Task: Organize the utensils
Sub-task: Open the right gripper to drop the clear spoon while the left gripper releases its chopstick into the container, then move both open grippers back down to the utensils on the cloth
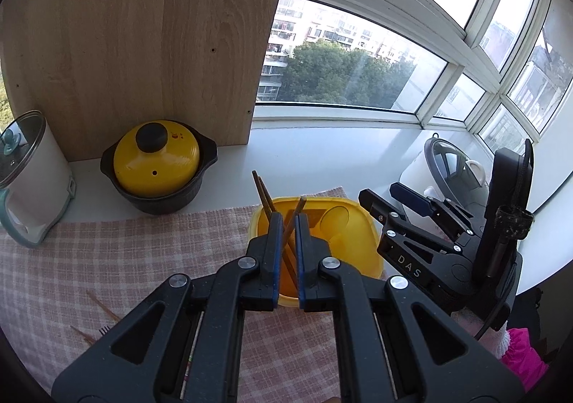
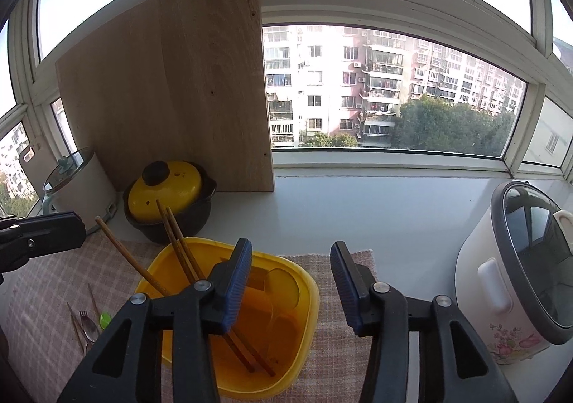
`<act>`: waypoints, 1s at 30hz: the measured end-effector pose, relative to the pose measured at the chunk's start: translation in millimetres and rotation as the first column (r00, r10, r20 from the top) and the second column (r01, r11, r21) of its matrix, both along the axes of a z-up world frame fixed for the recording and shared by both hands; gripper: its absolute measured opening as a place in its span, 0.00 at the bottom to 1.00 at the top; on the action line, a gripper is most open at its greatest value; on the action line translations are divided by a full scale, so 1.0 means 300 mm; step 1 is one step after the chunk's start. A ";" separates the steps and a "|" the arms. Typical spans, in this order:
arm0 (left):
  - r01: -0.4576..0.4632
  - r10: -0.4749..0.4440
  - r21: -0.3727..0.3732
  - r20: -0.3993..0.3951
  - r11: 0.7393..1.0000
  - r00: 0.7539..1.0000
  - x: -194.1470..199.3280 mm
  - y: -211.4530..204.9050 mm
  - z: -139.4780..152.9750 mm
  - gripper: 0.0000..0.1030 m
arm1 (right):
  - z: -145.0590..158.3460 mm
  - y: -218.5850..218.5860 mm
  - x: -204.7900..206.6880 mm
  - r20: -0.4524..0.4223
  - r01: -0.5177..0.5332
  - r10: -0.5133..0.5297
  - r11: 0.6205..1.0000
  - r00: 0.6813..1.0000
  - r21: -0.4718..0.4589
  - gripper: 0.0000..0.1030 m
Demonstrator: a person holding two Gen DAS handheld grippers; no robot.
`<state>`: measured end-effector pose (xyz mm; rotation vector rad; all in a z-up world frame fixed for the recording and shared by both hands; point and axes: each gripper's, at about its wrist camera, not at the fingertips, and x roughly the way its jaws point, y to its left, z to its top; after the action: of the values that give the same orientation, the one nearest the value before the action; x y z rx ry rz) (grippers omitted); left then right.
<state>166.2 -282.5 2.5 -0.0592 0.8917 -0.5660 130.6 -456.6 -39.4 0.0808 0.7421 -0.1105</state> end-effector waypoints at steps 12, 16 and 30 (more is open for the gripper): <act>-0.055 0.055 -0.006 0.020 0.998 0.998 -0.082 0.075 0.013 0.04 | 0.045 -0.003 -0.087 0.034 0.005 -0.005 1.000 0.999 0.005 0.62; -0.090 0.090 0.007 0.029 0.996 0.996 -0.110 0.120 0.009 0.05 | 0.066 0.012 -0.113 0.055 -0.011 0.011 1.000 0.998 0.000 0.69; -0.240 0.238 0.038 0.055 0.970 0.970 -0.201 0.397 -0.025 0.42 | 0.088 0.110 -0.192 0.078 -0.100 0.098 0.995 0.992 0.013 0.85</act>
<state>106.0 -163.3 -5.0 -0.1107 0.8338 -0.3211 73.0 -423.6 -13.1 0.0641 0.6686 -0.0063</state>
